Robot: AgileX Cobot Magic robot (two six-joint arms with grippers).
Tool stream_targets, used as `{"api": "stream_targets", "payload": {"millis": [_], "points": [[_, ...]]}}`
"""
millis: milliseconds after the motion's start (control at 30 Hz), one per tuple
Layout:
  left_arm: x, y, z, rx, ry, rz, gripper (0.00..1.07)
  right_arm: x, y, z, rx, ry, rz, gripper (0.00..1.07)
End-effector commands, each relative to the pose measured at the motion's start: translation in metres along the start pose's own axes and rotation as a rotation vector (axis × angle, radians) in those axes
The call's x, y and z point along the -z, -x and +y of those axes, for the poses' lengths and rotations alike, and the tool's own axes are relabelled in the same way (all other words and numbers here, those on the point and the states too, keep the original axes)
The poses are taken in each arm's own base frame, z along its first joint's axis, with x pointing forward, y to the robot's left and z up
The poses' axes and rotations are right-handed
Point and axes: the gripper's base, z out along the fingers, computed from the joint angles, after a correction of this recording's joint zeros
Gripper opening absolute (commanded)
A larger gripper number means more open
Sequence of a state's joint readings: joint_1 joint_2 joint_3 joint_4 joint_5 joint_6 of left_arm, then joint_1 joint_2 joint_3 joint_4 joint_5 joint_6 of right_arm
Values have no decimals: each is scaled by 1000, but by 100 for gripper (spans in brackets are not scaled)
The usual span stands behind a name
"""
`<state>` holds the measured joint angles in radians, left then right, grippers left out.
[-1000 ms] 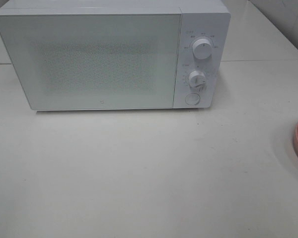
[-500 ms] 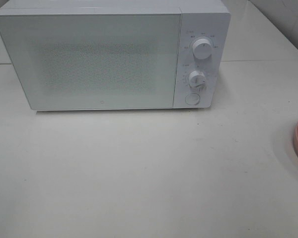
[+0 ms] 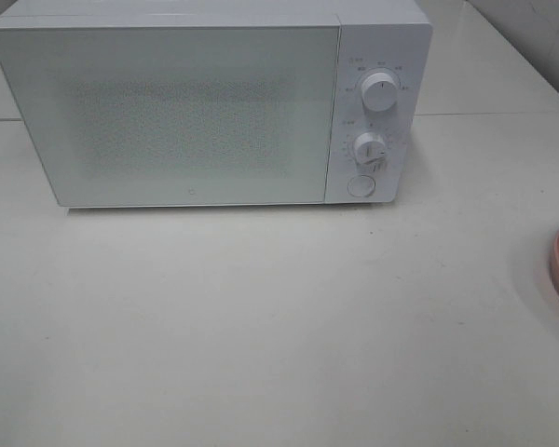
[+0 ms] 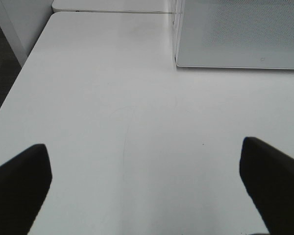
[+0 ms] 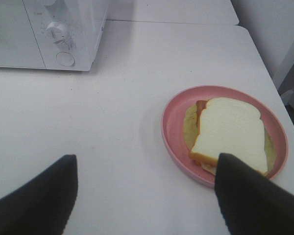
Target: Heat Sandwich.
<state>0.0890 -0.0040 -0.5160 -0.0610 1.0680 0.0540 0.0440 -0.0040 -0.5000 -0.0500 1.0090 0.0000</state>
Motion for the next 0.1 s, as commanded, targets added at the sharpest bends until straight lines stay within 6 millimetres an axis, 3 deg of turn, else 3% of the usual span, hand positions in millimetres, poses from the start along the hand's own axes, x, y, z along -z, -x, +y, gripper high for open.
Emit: {"api": "stream_targets", "payload": {"millis": [33, 100], "points": [[4, -2, 0, 5, 5, -26, 100, 3, -1, 0, 1, -6, -35, 75], [4, -2, 0, 5, 5, -26, 100, 3, -1, 0, 1, -6, -35, 75]]}}
